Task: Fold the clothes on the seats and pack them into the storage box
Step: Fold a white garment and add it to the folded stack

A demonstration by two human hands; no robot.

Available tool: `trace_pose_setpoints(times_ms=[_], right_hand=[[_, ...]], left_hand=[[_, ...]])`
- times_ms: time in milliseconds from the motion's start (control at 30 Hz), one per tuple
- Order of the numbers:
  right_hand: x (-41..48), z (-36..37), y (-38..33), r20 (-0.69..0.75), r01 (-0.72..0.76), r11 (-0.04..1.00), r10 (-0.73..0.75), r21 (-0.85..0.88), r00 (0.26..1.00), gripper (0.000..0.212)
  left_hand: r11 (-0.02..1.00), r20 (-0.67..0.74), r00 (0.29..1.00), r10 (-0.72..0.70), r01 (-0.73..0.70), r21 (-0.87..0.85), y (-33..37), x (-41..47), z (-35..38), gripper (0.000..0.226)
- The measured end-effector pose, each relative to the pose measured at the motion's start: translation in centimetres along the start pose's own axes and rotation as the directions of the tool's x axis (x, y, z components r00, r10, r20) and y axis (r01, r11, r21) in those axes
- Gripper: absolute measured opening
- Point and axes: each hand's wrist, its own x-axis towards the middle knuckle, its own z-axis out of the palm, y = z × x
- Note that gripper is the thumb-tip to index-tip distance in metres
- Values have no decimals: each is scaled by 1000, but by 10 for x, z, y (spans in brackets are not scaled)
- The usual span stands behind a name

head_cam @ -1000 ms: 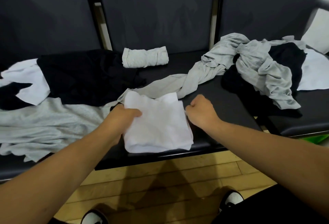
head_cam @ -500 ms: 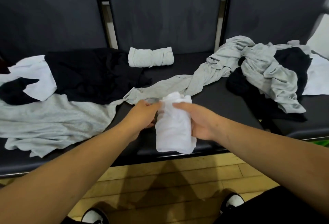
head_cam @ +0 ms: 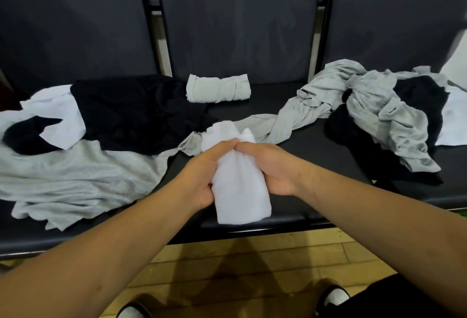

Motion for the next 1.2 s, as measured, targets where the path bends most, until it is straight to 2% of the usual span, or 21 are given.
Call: trace_pose_setpoints(times_ms=[100, 233, 267, 333, 400, 433, 500, 567, 633, 700, 800, 900, 967, 1100, 1133, 1200], right_hand=[[-8, 1, -15, 17, 100, 994, -99, -49, 995, 42], [-9, -14, -24, -24, 213, 921, -234, -327, 972, 38], [-8, -18, -25, -1, 218, 936, -227, -276, 974, 41], [-6, -21, -24, 69, 167, 986, -167, -6, 984, 49], [-1, -24, -26, 133, 146, 960, -181, 240, 975, 56], [2, -27, -31, 119, 169, 934, -215, 314, 969, 58], [8, -40, -45, -8, 254, 888, -272, 384, 962, 52], [12, -58, -65, -220, 357, 872, -296, 335, 930, 40], [22, -82, -87, -401, 429, 857, -299, 286, 866, 36], [37, -104, -108, -504, 444, 872, -295, 205, 812, 40], [68, -131, -140, -603, 427, 900, -296, 83, 741, 42], [103, -154, -166, -667, 433, 899, -285, 62, 688, 47], [128, -171, -173, -709, 415, 910, -301, -12, 638, 42], [175, -205, -164, -787, 311, 907, -406, -283, 466, 18], [182, -210, -161, -793, 267, 905, -421, -332, 440, 11], [194, -217, -158, -779, 147, 892, -446, -428, 441, 26]], left_hand=[[993, -46, 994, 98, -101, -67, 9, 3, 5, 32], [925, -131, 951, 281, -304, -226, 37, 10, 12, 23], [909, -125, 945, 303, -325, -259, 45, 13, 17, 21], [896, -97, 943, 318, -333, -295, 55, 20, 25, 23], [893, -57, 947, 316, -317, -320, 59, 30, 34, 23], [887, -32, 945, 325, -317, -335, 62, 39, 39, 22], [868, -1, 933, 359, -334, -368, 68, 62, 46, 31], [859, -23, 929, 369, -350, -373, 77, 88, 50, 50], [892, -77, 943, 324, -331, -306, 80, 117, 56, 51], [925, -78, 948, 309, -318, -206, 80, 145, 67, 40], [944, -118, 946, 303, -315, -99, 84, 184, 84, 35], [941, -145, 932, 333, -337, -10, 93, 224, 93, 33], [928, -125, 920, 372, -366, 71, 97, 246, 99, 40], [905, -20, 950, 313, -292, 310, 88, 300, 104, 83], [877, 2, 957, 291, -267, 400, 86, 301, 108, 83], [783, 12, 957, 291, -246, 571, 83, 299, 114, 69]])
